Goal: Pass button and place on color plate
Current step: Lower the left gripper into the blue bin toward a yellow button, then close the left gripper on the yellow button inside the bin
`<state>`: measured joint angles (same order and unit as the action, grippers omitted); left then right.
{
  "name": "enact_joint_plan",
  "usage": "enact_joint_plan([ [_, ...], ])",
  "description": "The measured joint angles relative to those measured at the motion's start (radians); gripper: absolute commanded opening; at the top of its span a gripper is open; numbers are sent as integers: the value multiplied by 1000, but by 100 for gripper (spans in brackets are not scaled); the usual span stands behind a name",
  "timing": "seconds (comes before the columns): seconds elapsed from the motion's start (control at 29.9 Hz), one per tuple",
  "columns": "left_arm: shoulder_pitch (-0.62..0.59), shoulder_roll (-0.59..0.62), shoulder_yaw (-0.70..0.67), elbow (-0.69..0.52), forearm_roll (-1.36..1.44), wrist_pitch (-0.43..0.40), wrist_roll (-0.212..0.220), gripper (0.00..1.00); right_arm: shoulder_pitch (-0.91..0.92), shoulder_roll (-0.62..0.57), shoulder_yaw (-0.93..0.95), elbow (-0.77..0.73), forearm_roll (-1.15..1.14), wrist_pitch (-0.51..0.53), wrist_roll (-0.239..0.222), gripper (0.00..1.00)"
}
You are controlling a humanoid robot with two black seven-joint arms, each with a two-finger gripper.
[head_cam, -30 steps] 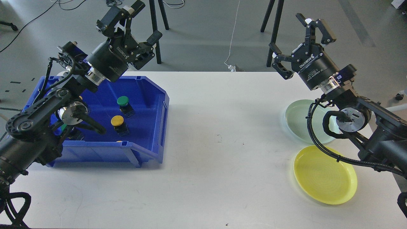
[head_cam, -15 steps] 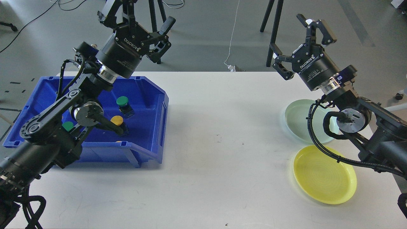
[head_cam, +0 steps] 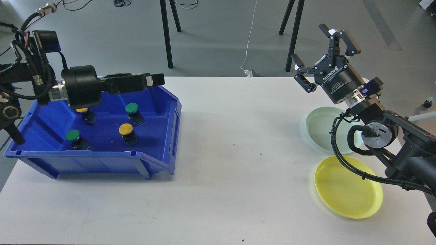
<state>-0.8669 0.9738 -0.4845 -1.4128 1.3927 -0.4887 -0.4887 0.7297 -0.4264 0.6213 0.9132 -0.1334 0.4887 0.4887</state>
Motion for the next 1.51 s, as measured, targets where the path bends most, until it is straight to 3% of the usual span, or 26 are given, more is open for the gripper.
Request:
enact_joint_plan([
  [0.2,-160,15,298,116,203,0,0,99,-5,3,0,0,0,0,0,100],
  [0.33,-194,-37,386,203,246,0,0,99,-6,3,0,1,0,0,0,100],
  [0.74,-181,-170,403,409,332,0,0,98,-26,2,13,5,0,0,0,100],
  [1.51,-126,-222,404,460,338,0,0,97,-43,1,22,3,0,0,0,100],
])
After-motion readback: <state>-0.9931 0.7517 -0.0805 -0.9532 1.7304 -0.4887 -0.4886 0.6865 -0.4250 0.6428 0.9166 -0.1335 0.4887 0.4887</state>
